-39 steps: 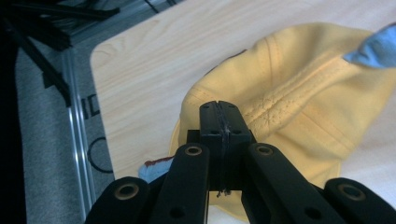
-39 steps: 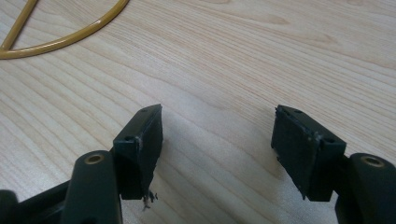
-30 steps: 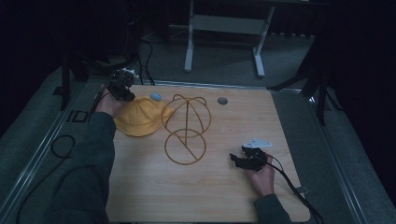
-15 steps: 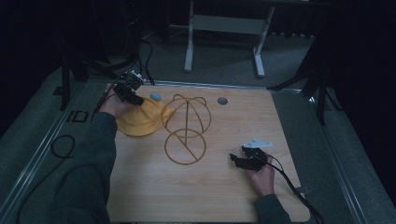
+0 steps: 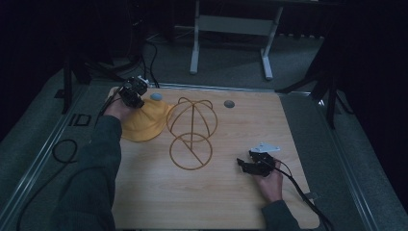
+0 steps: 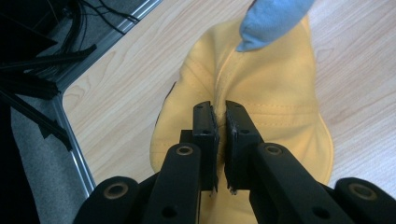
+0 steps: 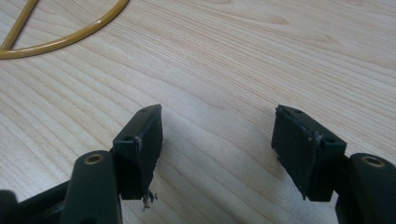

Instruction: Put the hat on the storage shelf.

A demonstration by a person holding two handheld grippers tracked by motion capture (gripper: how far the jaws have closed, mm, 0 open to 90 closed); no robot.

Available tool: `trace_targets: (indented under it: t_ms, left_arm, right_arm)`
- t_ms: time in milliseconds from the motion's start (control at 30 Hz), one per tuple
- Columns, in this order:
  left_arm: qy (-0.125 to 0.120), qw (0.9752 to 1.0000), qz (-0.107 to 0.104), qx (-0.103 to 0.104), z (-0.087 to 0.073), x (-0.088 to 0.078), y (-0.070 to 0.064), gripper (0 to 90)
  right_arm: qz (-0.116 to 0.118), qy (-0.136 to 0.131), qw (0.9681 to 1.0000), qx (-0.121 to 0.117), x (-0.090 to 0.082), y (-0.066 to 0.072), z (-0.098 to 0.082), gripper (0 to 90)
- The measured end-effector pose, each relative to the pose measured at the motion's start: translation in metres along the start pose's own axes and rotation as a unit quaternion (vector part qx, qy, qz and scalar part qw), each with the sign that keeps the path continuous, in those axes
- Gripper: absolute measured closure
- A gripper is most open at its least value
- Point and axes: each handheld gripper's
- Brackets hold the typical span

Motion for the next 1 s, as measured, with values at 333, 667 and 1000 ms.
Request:
trace_targets:
  t_ms: [333, 667, 1000]
  left_arm:
    - [-0.017, 0.9995, -0.027, -0.007, -0.004, -0.011, 0.005, 85.1]
    - [-0.040, 0.9982, -0.044, -0.012, -0.011, -0.029, 0.012, 85.0]
    - [-0.067, 0.9965, -0.049, 0.004, -0.014, -0.056, 0.017, 85.0]
  right_arm:
    - [0.000, 0.000, 1.0000, 0.000, 0.000, 0.000, 0.000, 33.6]
    - [0.000, 0.000, 1.0000, 0.000, 0.000, 0.000, 0.000, 33.6]
    - [0.000, 0.000, 1.0000, 0.000, 0.000, 0.000, 0.000, 33.6]
Point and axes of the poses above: each handheld gripper's, and its own axes: x roughly forward along the jaws, z roughly out of its top, y roughly to its left, and after that the axes turned 3 degrees about x, right-handed
